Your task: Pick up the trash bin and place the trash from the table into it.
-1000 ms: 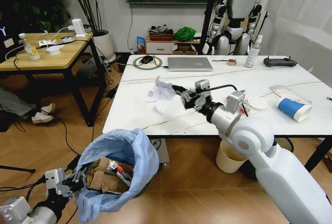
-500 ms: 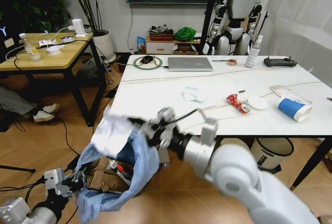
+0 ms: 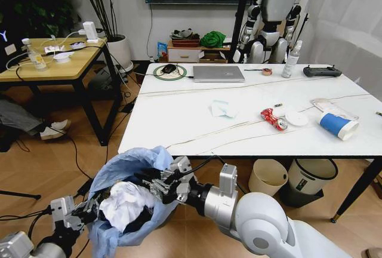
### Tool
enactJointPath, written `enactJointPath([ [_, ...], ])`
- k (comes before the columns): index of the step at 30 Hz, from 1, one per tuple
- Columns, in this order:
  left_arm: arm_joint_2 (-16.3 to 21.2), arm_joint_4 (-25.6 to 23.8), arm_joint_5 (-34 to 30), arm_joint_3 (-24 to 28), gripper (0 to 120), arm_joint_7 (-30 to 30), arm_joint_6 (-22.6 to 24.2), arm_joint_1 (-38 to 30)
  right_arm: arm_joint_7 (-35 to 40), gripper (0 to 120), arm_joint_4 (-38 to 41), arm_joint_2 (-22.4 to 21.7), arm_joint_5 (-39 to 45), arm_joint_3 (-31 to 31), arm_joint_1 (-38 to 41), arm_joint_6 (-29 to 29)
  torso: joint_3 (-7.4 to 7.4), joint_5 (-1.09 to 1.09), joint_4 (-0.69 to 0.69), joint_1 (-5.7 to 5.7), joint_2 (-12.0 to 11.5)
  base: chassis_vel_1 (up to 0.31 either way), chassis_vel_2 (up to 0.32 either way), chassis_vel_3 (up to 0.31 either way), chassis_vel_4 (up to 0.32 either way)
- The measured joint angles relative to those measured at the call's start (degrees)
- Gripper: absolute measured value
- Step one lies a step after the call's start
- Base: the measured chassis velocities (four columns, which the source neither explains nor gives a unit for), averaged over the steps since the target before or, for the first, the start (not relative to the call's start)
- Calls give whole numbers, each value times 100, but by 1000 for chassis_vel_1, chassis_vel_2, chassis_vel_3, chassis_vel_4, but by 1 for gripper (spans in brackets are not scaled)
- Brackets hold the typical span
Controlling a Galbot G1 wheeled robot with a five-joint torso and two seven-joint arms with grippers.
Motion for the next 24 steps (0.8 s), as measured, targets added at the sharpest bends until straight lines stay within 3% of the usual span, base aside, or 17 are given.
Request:
enactJointPath([
  [11,52,151,22,163,0,-70,9,18,309,73,-158,98,-188,1671,-10,-122,0,0,1,0,0,0,0,0,0],
  [18,151,145,27,168,0,-57,8,-80,389,97,-1203,177,-747,2461,252,-144,1,0,0,0,0,0,0,0,0],
  [24,230,154,-10,144,0,-43,8,-122,35,100,-2577,396,-1620,2660,870,-152,1,2,-1,1,-1,0,0,0,0],
])
